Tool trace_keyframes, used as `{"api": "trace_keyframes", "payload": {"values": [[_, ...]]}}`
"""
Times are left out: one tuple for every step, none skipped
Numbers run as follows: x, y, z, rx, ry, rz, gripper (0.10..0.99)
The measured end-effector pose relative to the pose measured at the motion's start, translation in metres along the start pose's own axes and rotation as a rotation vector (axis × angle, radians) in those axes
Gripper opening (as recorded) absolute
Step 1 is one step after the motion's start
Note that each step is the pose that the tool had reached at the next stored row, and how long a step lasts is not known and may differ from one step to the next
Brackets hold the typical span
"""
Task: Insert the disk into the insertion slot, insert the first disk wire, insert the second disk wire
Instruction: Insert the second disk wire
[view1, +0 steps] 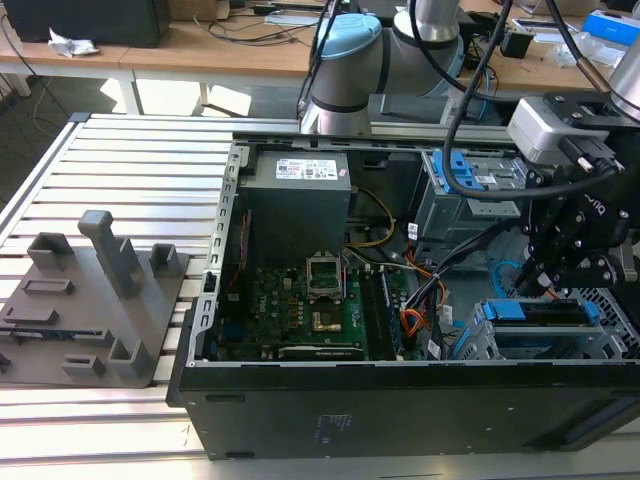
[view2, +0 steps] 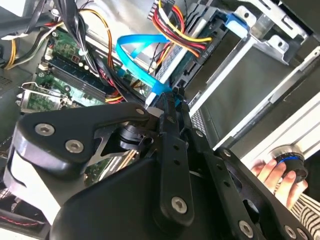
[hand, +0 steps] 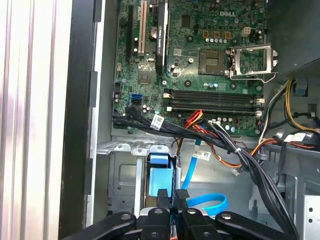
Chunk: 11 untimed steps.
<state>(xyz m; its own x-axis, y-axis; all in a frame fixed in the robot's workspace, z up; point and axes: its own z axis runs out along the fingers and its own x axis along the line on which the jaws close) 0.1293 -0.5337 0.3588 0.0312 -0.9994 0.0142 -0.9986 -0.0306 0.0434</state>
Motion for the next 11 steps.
{"api": "trace_keyframes", "payload": {"values": [[0.0000, -0.0015, 0.0015, -0.001, 0.0001, 0.000, 0.161], [0.0000, -0.0026, 0.0025, -0.001, 0.0001, 0.000, 0.161], [0.0001, -0.0035, 0.0036, -0.001, 0.0001, 0.000, 0.161], [0.0001, -0.0052, 0.0054, -0.002, 0.0000, 0.000, 0.161], [0.0001, -0.0062, 0.0063, -0.002, 0.0001, 0.000, 0.161], [0.0001, -0.0072, 0.0072, -0.002, 0.0000, 0.000, 0.161], [0.0001, -0.0090, 0.0085, -0.002, 0.0001, 0.000, 0.161], [0.0002, -0.0112, 0.0101, -0.003, 0.0001, 0.000, 0.161], [0.0003, -0.0136, 0.0115, -0.003, 0.0002, 0.000, 0.161], [0.0003, -0.0155, 0.0123, -0.003, 0.0002, 0.000, 0.161], [0.0004, -0.0168, 0.0129, -0.004, 0.0001, 0.000, 0.161]]}}
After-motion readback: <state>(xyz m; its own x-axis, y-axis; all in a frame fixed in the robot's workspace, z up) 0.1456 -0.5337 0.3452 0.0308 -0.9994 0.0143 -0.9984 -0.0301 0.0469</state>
